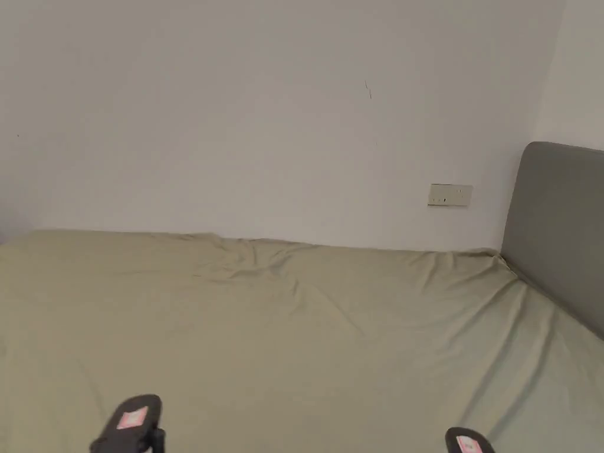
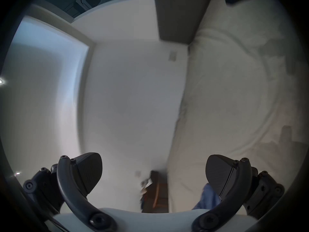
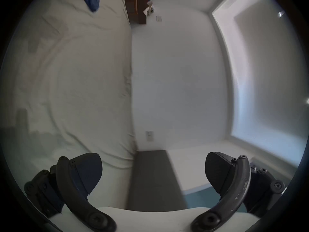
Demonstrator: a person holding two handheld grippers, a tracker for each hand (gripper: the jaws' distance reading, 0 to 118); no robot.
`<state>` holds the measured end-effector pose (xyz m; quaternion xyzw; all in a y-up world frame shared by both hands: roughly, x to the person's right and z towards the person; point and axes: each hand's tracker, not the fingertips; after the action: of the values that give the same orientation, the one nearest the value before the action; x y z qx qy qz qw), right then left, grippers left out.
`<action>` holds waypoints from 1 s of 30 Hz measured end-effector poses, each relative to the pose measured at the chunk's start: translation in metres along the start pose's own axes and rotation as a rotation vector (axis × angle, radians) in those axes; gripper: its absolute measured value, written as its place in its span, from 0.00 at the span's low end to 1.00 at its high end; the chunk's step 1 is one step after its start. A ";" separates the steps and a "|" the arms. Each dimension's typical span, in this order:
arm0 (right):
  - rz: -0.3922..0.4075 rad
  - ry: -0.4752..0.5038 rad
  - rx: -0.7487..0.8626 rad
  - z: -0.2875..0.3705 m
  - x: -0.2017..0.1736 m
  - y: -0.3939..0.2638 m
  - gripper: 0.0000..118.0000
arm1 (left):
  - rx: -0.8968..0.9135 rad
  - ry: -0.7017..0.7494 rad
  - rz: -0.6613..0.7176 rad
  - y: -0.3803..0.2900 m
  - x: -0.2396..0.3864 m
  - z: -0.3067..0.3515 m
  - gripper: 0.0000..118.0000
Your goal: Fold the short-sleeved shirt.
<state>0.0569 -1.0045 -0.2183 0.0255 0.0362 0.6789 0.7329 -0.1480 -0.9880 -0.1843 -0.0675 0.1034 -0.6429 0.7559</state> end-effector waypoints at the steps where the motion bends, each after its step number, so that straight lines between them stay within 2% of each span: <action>1: -0.054 0.032 -0.003 0.002 0.000 0.000 1.00 | 0.004 -0.027 0.003 0.002 0.002 0.002 1.00; 2: -0.084 0.031 -0.021 0.000 0.002 -0.001 1.00 | 0.002 -0.022 -0.013 0.004 0.005 0.004 1.00; 4: -0.081 -0.008 -0.022 0.001 0.000 -0.003 1.00 | -0.004 0.008 -0.009 0.006 0.006 0.002 1.00; 5: -0.110 -0.019 -0.020 0.001 0.004 -0.004 1.00 | -0.011 0.012 0.032 0.006 0.003 0.000 1.00; 6: -0.189 -0.015 -0.016 0.000 0.011 -0.006 1.00 | -0.028 0.003 0.114 0.006 -0.003 -0.002 1.00; 7: -0.306 -0.015 -0.015 -0.001 0.020 -0.008 1.00 | -0.041 -0.005 0.203 0.006 -0.010 -0.004 1.00; 9: -0.720 -0.018 -0.013 -0.001 0.045 -0.023 1.00 | -0.093 0.009 0.506 0.001 -0.034 -0.009 1.00; 10: -0.901 -0.028 -0.024 -0.001 0.057 -0.030 1.00 | -0.116 0.016 0.654 -0.004 -0.045 -0.010 1.00; 12: -1.243 -0.032 -0.038 -0.001 0.074 -0.053 1.00 | -0.150 0.005 1.044 -0.022 -0.074 -0.011 1.00; 14: -1.488 -0.037 0.038 0.003 0.081 -0.075 1.00 | -0.146 -0.027 1.380 -0.046 -0.091 -0.010 1.00; 15: -1.575 -0.041 0.100 0.006 0.082 -0.085 1.00 | -0.130 -0.056 1.512 -0.055 -0.095 -0.010 1.00; 16: -1.620 -0.051 0.149 0.009 0.081 -0.092 1.00 | -0.117 -0.072 1.619 -0.065 -0.097 -0.009 1.00; 17: -1.623 -0.068 0.183 0.012 0.081 -0.096 1.00 | -0.106 -0.071 1.700 -0.073 -0.098 -0.008 1.00; 18: -1.587 -0.114 0.198 0.014 0.077 -0.097 1.00 | -0.123 -0.030 1.702 -0.076 -0.097 -0.007 1.00; 20: -1.453 -0.152 0.099 0.013 0.077 -0.091 1.00 | -0.147 0.066 1.619 -0.077 -0.093 -0.005 1.00; 21: -1.395 -0.131 0.066 0.010 0.078 -0.090 1.00 | -0.165 0.096 1.576 -0.076 -0.092 -0.006 1.00; 23: -1.364 -0.098 0.060 0.006 0.076 -0.089 1.00 | -0.189 0.073 1.493 -0.073 -0.092 -0.008 1.00; 25: -1.397 -0.079 0.064 0.003 0.074 -0.090 1.00 | -0.189 0.041 1.449 -0.070 -0.092 -0.009 1.00; 28: -1.507 -0.045 0.098 0.005 0.069 -0.083 1.00 | -0.163 0.031 1.431 -0.055 -0.086 -0.008 1.00; 30: -1.522 -0.052 0.096 0.005 0.070 -0.084 1.00 | -0.160 0.008 1.430 -0.051 -0.086 -0.009 1.00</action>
<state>0.1458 -0.9416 -0.2221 0.0412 0.0560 -0.0166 0.9974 -0.2117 -0.9115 -0.1755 -0.0363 0.1719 0.0186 0.9843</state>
